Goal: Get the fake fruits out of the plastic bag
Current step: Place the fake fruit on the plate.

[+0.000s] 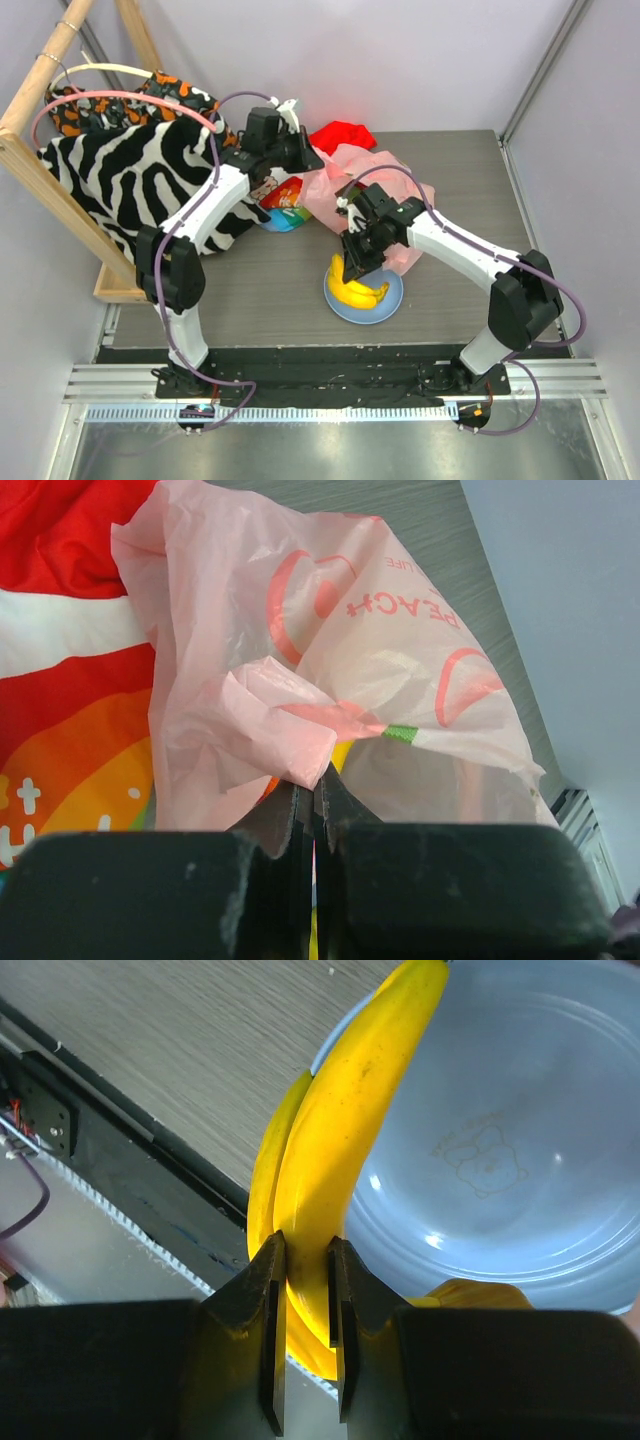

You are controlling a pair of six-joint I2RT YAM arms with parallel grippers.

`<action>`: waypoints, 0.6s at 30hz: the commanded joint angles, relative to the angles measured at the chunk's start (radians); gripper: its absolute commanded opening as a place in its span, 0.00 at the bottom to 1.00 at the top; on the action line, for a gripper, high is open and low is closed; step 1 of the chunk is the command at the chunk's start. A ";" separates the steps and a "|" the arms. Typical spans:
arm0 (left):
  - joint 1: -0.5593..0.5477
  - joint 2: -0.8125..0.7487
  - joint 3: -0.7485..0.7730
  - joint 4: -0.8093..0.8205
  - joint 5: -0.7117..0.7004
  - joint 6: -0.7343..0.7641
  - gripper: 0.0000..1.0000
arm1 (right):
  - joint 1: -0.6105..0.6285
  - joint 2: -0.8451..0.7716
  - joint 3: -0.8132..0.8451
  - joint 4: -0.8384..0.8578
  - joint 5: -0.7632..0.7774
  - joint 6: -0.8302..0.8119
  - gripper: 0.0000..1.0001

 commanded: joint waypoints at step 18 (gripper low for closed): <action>0.010 -0.160 -0.114 0.085 0.002 -0.041 0.00 | 0.004 0.116 -0.045 0.146 -0.062 0.176 0.10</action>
